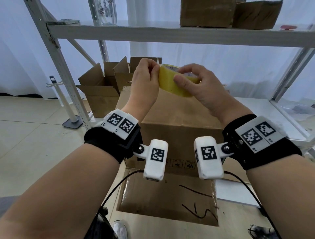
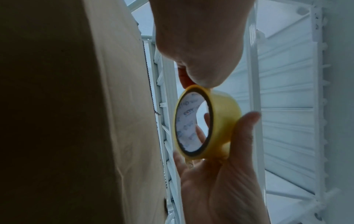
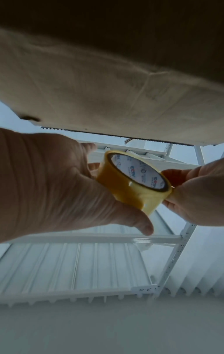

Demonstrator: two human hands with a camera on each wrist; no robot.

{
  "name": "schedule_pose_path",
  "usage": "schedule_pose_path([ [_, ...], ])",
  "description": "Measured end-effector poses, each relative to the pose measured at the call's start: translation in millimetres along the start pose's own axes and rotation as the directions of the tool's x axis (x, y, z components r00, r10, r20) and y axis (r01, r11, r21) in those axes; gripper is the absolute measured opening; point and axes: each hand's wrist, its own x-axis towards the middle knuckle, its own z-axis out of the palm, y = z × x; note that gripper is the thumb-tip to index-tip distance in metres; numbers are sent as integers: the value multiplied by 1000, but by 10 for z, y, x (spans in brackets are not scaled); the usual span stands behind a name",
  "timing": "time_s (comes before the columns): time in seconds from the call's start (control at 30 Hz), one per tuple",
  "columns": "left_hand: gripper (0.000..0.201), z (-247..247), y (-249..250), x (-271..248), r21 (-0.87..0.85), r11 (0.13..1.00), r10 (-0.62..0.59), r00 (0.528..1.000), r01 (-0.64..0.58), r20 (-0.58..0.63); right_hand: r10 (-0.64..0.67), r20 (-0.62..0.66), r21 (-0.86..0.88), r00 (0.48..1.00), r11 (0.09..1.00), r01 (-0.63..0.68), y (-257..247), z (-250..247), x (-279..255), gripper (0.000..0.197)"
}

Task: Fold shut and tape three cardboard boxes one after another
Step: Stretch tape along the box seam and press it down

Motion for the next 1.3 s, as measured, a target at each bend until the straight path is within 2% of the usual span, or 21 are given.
schedule_pose_path([
  [0.1, 12, -17, -3, -8, 46, 998, 38, 999, -38, -6, -148, -106, -206, 983, 971, 124, -29, -44, 24, 15],
  [0.17, 12, -29, 9, -21, 41, 998, 45, 999, -46, 25, -127, -108, -222, 986, 970, 101, -38, -79, 36, 9],
  [0.23, 11, -30, 37, -36, -2, 1000, 5, 996, -5, 89, -84, -95, -187, 992, 980, 65, -29, -97, 40, 5],
  [0.33, 10, -40, 89, -67, -99, 986, -107, 967, 133, 233, -60, -70, -202, 996, 978, 45, -17, -112, 27, 11],
  [0.43, 14, -100, 123, -60, -191, 948, -172, 913, 256, 371, -80, -23, -249, 997, 966, 72, -11, -130, 12, 31],
  [0.53, 12, -153, 129, -28, -189, 930, -200, 864, 316, 462, -117, -15, -259, 993, 960, 109, -18, -139, 14, 23],
  [0.63, 7, -164, 139, -19, -139, 948, -203, 879, 287, 431, -176, -16, -296, 984, 941, 164, -41, -110, 12, 17],
  [0.8, 7, -124, 189, -20, -27, 989, -130, 947, 145, 295, -225, -69, -379, 972, 907, 183, -58, -32, 18, 29],
  [0.87, 5, -119, 217, -13, -70, 983, -145, 958, 167, 246, -246, -101, -455, 964, 873, 175, -87, -16, 34, 30],
  [0.93, 3, -181, 245, 35, -186, 951, -218, 962, 247, 166, -237, -146, -531, 960, 838, 126, -71, -77, 63, 29],
  [1.0, 3, -291, 246, 101, -296, 904, -283, 951, 309, 128, -213, -193, -487, 958, 868, 95, -5, -205, 75, 28],
  [1.1, 11, -334, 182, 92, -273, 898, -286, 930, 344, 232, -183, -208, -421, 961, 903, 81, 71, -295, 40, 28],
  [1.2, 29, -191, 117, -37, -202, 916, -256, 894, 346, 367, -195, -134, -403, 972, 906, 126, 55, -160, 28, 28],
  [1.3, 33, -85, 98, -120, -210, 923, -219, 889, 322, 402, -203, -53, -472, 978, 868, 154, 71, -13, 33, 28],
])
